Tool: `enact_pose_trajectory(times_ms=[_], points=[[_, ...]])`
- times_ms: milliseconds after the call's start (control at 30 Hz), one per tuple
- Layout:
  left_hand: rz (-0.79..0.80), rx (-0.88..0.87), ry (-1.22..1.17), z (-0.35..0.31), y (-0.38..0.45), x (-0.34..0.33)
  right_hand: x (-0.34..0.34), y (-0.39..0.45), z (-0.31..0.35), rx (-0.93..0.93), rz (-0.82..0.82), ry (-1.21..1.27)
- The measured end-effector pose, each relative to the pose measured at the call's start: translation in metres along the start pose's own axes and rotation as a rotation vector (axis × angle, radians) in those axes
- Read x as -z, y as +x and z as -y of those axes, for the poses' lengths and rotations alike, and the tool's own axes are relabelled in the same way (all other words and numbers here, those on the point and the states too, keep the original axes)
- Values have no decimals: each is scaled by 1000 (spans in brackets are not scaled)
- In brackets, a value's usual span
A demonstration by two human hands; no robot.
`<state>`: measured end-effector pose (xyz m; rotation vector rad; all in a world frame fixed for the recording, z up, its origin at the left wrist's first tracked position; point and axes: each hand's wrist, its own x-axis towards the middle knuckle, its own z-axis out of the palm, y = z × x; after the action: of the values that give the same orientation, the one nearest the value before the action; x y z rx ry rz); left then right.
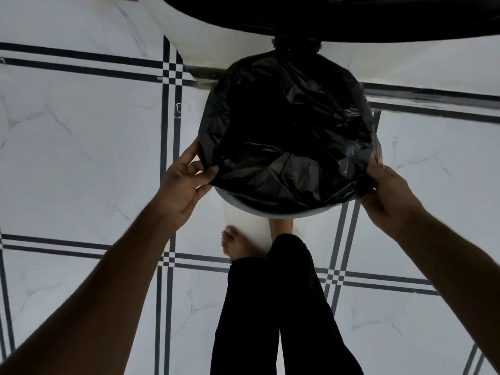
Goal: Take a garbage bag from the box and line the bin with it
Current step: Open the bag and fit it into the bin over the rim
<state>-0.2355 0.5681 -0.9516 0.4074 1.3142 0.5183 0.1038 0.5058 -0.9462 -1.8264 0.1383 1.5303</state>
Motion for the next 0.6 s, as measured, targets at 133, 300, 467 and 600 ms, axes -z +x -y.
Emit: enact_pose_trajectory(times_ms=[133,300,467,600], points=[[-72,-8,47,1,-9,-4,-2,-17,-12,-60,69,5],[-165,-71,158,8,-13,-9,-3,-28,-27,-84,145,28],[-195,-120,334,7,-21,-5,-9,-32,-25,-31,108,60],[-329,-201,860,-2,-28,-13,-5,-30,-24,-14,33,99]])
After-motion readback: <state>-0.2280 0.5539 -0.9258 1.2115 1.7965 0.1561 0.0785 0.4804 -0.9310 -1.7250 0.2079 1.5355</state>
